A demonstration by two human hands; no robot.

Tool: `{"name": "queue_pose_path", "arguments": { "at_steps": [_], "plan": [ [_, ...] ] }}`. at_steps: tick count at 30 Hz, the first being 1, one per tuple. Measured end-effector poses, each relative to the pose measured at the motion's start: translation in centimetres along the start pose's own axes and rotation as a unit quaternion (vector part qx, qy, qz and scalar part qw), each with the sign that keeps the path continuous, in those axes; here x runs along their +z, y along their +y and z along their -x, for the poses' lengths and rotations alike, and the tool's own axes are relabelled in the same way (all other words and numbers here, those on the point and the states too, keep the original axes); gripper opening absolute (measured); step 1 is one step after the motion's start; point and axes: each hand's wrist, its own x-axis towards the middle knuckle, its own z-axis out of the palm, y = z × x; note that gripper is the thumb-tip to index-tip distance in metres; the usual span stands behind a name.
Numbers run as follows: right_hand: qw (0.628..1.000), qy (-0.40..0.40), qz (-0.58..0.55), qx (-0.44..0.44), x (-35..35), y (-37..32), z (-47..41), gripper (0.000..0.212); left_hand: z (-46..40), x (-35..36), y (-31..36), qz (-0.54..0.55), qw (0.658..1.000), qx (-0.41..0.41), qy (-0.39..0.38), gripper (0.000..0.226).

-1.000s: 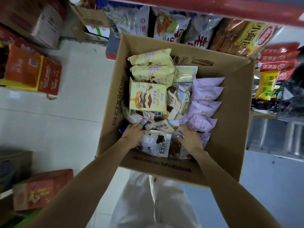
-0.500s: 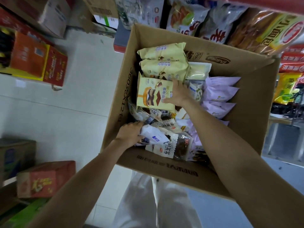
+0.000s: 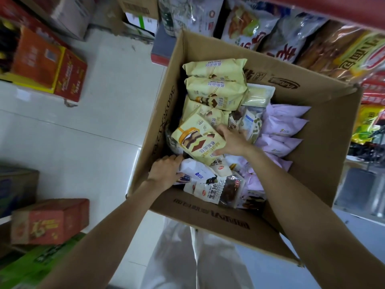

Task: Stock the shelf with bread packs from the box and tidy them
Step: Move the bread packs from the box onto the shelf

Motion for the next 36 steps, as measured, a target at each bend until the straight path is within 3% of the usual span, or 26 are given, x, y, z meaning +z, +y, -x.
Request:
{"name": "queue_pose_path", "arguments": {
  "at_steps": [3, 7, 12, 15, 18, 20, 22, 25, 28, 32, 36],
  "plan": [
    [0.999, 0.020, -0.038, 0.009, -0.3, -0.5, 0.8, 0.076, 0.3, -0.2, 0.0, -0.001, 1.000, 0.001, -0.002, 0.050],
    [0.979, 0.147, -0.138, 0.031, -2.1, -2.0, 3.4, 0.071, 1.5, -1.8, 0.3, 0.037, 0.999, -0.012, 0.017, 0.053],
    [0.907, 0.318, -0.269, 0.062, -5.9, -3.2, 9.8, 0.063, 4.6, -5.8, 1.0, 0.178, 0.978, -0.055, 0.094, 0.053],
    [0.862, 0.404, -0.306, 0.032, -8.3, -4.1, 15.1, 0.066, 7.3, -8.9, 1.8, 0.341, 0.918, -0.092, 0.181, 0.050],
    [0.836, 0.448, -0.318, 0.013, -10.5, -5.3, 18.0, 0.065, 8.8, -11.5, 2.9, 0.482, 0.822, -0.149, 0.263, 0.046],
    [0.844, 0.450, -0.292, -0.003, -12.4, -6.3, 19.6, 0.060, 9.3, -13.5, 3.5, 0.534, 0.774, -0.142, 0.309, 0.034],
    [0.876, 0.440, -0.193, -0.042, -14.1, -7.2, 21.2, 0.057, 9.6, -16.0, 4.0, 0.561, 0.746, -0.114, 0.340, 0.024],
    [0.902, 0.421, -0.004, -0.098, -16.7, -8.6, 23.4, 0.055, 9.8, -20.1, 4.4, 0.565, 0.739, -0.060, 0.362, 0.023],
    [0.895, 0.412, 0.099, -0.137, -19.8, -10.1, 25.4, 0.051, 10.4, -24.2, 5.4, 0.558, 0.737, 0.001, 0.382, 0.027],
    [0.891, 0.405, 0.127, -0.163, -23.0, -12.6, 28.0, 0.043, 11.6, -30.3, 7.3, 0.540, 0.731, 0.073, 0.410, 0.035],
    [0.874, 0.436, 0.061, -0.205, -26.0, -14.9, 31.0, 0.032, 13.0, -36.7, 7.9, 0.509, 0.725, 0.134, 0.444, 0.030]
  ]
}}
